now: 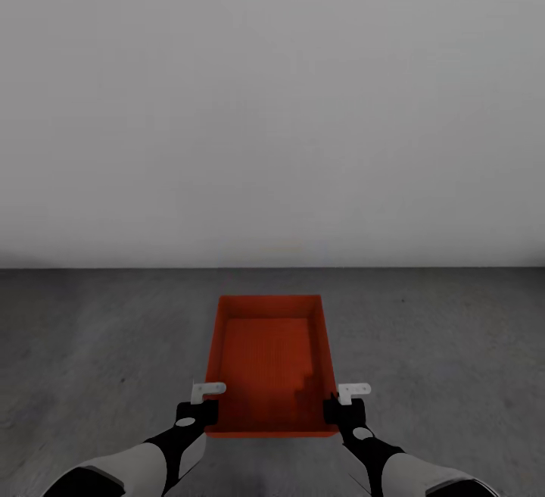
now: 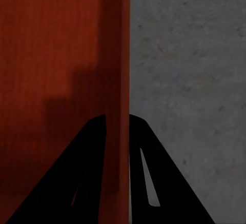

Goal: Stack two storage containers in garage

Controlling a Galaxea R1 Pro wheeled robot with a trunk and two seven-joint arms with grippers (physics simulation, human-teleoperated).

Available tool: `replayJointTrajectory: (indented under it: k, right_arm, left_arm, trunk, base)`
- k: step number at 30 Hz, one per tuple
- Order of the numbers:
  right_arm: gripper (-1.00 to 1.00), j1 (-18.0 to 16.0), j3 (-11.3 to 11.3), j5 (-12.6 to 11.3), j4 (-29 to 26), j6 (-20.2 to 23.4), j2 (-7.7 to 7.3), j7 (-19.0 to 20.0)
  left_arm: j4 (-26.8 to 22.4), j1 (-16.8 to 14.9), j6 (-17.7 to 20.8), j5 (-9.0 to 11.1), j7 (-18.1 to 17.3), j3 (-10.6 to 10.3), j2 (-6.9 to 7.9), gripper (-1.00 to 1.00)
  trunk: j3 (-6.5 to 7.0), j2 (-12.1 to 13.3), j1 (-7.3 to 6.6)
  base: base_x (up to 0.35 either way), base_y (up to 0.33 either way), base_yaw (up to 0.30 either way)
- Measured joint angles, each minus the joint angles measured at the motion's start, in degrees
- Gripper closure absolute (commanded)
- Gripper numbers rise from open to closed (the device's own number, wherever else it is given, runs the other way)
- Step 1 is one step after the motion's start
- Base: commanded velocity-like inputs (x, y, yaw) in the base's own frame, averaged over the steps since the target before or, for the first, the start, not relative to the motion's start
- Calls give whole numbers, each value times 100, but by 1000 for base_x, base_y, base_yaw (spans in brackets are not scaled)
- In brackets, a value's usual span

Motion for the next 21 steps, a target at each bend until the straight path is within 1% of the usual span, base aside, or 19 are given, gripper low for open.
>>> replayJointTrajectory:
  k: [21]
  right_arm:
    - [100,1,4,0,-10,4,1,-4]
  left_arm:
    - [-1,0,-7,-4,-1,6,1,100]
  trunk:
    - [-192,0,0]
  base:
    - [0,0,0]
